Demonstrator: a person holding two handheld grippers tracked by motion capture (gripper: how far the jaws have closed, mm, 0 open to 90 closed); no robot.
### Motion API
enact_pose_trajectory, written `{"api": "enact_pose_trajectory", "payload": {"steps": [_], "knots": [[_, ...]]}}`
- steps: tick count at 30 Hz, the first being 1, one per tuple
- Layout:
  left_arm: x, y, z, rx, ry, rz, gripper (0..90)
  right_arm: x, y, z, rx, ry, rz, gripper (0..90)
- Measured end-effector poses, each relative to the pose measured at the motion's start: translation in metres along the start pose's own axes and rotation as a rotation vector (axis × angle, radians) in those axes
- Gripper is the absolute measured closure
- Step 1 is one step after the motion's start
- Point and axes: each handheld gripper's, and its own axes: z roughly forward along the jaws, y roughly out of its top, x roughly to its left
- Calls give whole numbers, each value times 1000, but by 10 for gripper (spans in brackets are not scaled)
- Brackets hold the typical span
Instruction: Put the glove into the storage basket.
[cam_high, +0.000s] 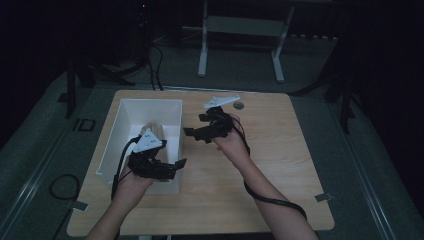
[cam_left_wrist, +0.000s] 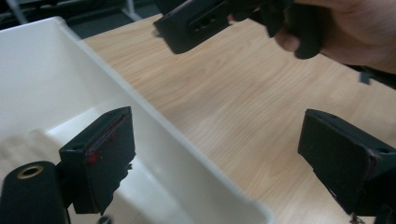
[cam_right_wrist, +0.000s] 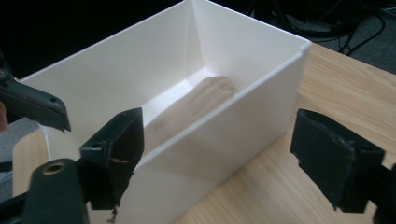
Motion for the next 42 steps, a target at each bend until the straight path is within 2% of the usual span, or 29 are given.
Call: {"api": "enact_pose_trajectory", "payload": {"steps": [2, 4, 7, 11, 16, 22, 23, 24, 26, 27, 29, 32, 35, 37, 42], "knots": [[-9, 3, 3, -4, 19, 29, 126, -4, -6, -7, -2, 3, -8, 185], [-17, 6, 7, -11, 3, 45, 126, -8, -11, -15, 4, -7, -25, 182], [-29, 9, 15, -6, -45, 49, 125, -16, -22, -28, 3, -23, -24, 180], [-43, 10, 25, -12, -77, 82, 125, -24, -35, -38, 13, -42, -28, 177], [-56, 6, 40, 9, -110, 101, 125, -31, -53, -48, 15, -32, -23, 172], [-66, -4, 60, 42, -170, 90, 125, -34, -75, -54, 29, -46, -46, 166], [-68, -6, 63, 50, -170, 97, 125, -35, -79, -55, 28, -49, -51, 166], [-71, -7, 65, 51, -149, 124, 124, -36, -82, -55, 28, -51, -48, 166], [-73, -7, 66, 50, -149, 134, 127, -39, -90, -56, 30, -54, -47, 166], [-78, -7, 68, 49, -190, 140, 131, -41, -94, -56, 33, -54, -41, 165], [-83, -7, 69, 51, -196, 156, 131, -45, -101, -57, 36, -49, -20, 165], [-86, -9, 75, 66, -217, 145, 131, -48, -112, -57, 39, -46, -1, 165], [-90, -14, 84, 90, -243, 135, 131, -50, -122, -58, 48, -44, 5, 165], [-92, -18, 89, 105, -252, 148, 131, -51, -130, -59, 59, -49, 10, 165], [-96, -25, 101, 129, -280, 147, 131, -56, -149, -61, 64, -49, 21, 165]]}}
